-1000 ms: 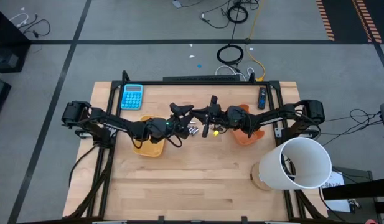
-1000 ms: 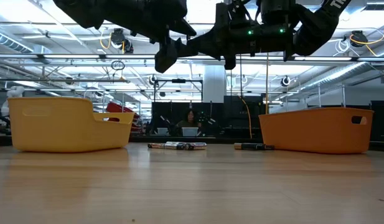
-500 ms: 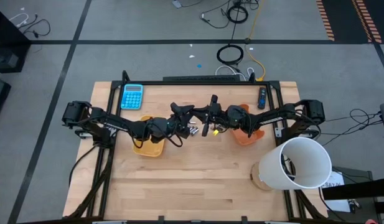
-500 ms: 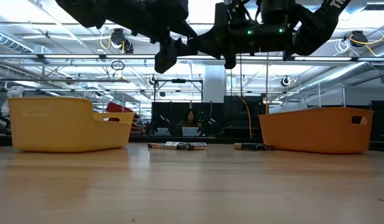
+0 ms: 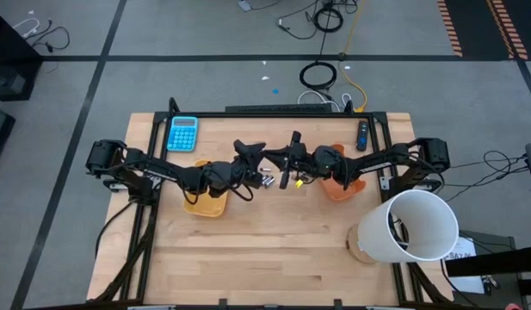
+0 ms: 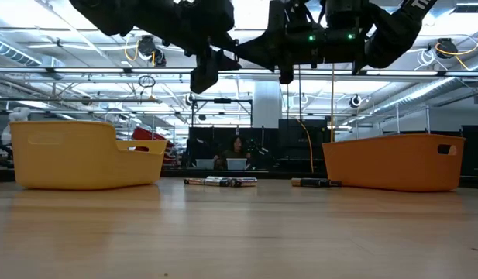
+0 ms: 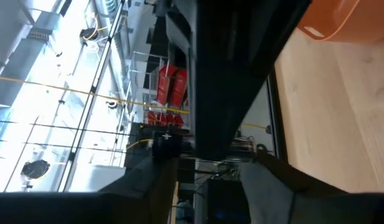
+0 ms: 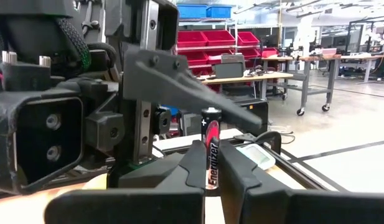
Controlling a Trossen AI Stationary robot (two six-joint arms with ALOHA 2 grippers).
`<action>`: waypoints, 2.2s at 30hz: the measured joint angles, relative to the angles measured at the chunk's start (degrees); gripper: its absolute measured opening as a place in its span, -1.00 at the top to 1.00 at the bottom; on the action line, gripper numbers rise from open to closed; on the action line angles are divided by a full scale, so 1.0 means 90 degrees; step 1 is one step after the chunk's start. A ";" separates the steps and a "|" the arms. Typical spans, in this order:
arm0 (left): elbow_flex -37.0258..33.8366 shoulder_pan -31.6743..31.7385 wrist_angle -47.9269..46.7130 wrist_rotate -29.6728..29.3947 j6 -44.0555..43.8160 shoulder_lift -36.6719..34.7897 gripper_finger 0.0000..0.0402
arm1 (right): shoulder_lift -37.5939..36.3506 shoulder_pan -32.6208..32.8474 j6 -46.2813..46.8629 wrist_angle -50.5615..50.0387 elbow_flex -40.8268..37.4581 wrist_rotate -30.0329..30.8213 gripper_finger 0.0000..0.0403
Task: Sort batteries
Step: Put the silver battery into the yellow bin
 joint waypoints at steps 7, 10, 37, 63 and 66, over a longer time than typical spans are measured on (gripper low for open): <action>-0.0005 -0.0015 -0.0139 0.0086 -0.0134 0.0000 0.49 | -0.0005 -0.0001 -0.0005 -0.0010 -0.0001 0.0015 0.98; -0.0005 -0.0014 -0.0132 0.0118 -0.0241 0.0000 0.49 | -0.0005 -0.0002 -0.0039 -0.0012 -0.0002 0.0012 0.98; 0.0007 -0.0052 -0.0084 0.0473 0.0016 -0.0002 -0.22 | 0.0015 0.0002 -0.0092 -0.0097 -0.0012 -0.0031 0.98; 0.0007 -0.0061 -0.0268 0.0568 0.0005 -0.0010 -0.01 | 0.0015 0.0002 -0.0091 -0.0149 -0.0010 -0.0007 0.98; 0.0007 -0.0063 -0.0268 0.0568 0.0002 -0.0010 -0.01 | 0.0015 0.0002 -0.0102 -0.0165 -0.0010 -0.0014 0.94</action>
